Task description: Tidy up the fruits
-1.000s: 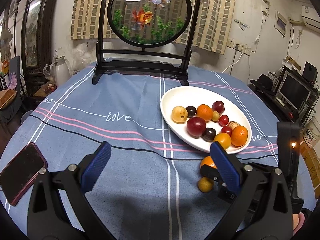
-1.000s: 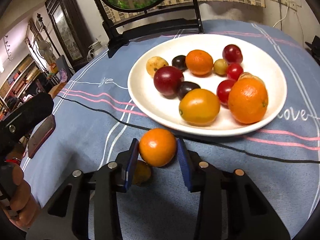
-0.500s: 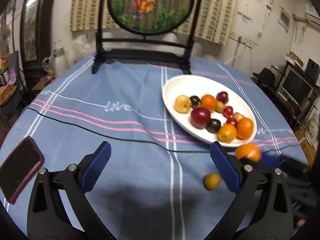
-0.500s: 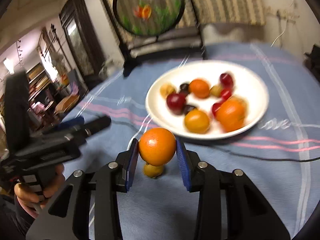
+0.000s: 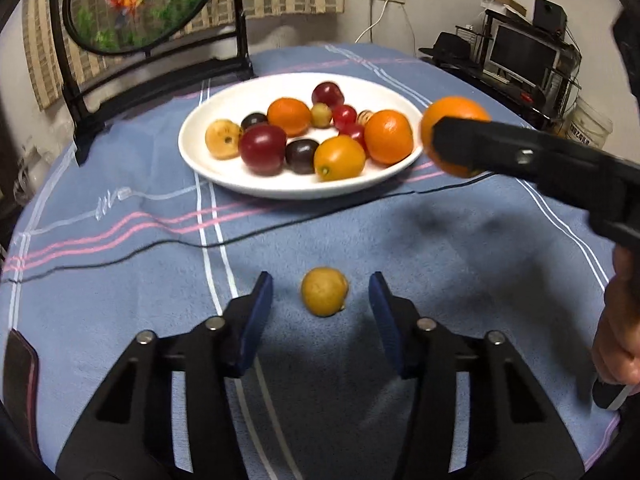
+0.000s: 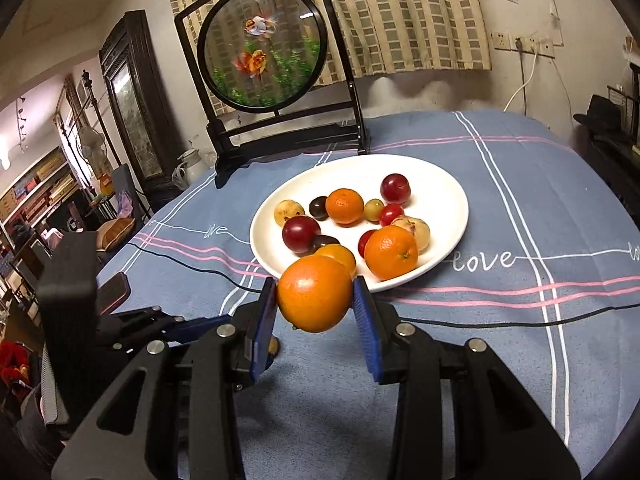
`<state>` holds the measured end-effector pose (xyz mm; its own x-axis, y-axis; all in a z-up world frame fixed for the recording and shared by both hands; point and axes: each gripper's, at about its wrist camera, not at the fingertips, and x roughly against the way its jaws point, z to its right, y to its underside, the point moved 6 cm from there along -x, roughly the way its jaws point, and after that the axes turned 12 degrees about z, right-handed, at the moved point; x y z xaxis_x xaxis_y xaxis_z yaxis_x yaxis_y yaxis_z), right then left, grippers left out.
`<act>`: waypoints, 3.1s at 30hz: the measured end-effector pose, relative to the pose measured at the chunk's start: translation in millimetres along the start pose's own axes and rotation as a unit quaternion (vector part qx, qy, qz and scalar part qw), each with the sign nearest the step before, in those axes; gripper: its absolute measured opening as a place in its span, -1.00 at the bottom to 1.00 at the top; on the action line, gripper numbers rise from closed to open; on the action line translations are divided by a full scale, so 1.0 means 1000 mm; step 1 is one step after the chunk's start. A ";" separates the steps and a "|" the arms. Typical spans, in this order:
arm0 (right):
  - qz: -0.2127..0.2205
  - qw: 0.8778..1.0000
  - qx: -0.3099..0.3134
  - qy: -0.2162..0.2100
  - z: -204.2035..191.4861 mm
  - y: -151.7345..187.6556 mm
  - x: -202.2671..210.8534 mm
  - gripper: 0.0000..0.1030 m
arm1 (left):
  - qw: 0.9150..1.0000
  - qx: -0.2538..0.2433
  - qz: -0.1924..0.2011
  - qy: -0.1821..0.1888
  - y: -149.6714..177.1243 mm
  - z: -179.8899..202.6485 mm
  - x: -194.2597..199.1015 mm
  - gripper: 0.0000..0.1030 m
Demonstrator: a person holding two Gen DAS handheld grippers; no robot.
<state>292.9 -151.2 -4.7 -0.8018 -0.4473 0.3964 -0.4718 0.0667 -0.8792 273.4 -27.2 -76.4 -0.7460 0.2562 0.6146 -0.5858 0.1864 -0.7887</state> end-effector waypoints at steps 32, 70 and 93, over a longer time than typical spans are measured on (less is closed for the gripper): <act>-0.010 1.000 0.000 0.005 0.003 0.004 -0.007 -0.25 | 1.000 0.015 0.008 0.003 -0.003 -0.004 -0.003 -0.47; -0.040 0.999 -0.002 0.029 0.052 -0.054 -0.137 0.04 | 0.986 0.105 0.075 -0.103 -0.126 -0.093 -0.043 0.80; -0.028 0.991 0.124 0.045 0.014 0.021 0.013 0.97 | 0.981 0.060 0.090 -0.162 -0.007 -0.055 0.055 0.96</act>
<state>278.0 -167.8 -21.5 -0.8120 -0.3621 0.4577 -0.4204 -0.1812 -0.8891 253.6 37.9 -37.6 -0.8911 -0.0441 0.4516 -0.4534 0.0477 -0.8900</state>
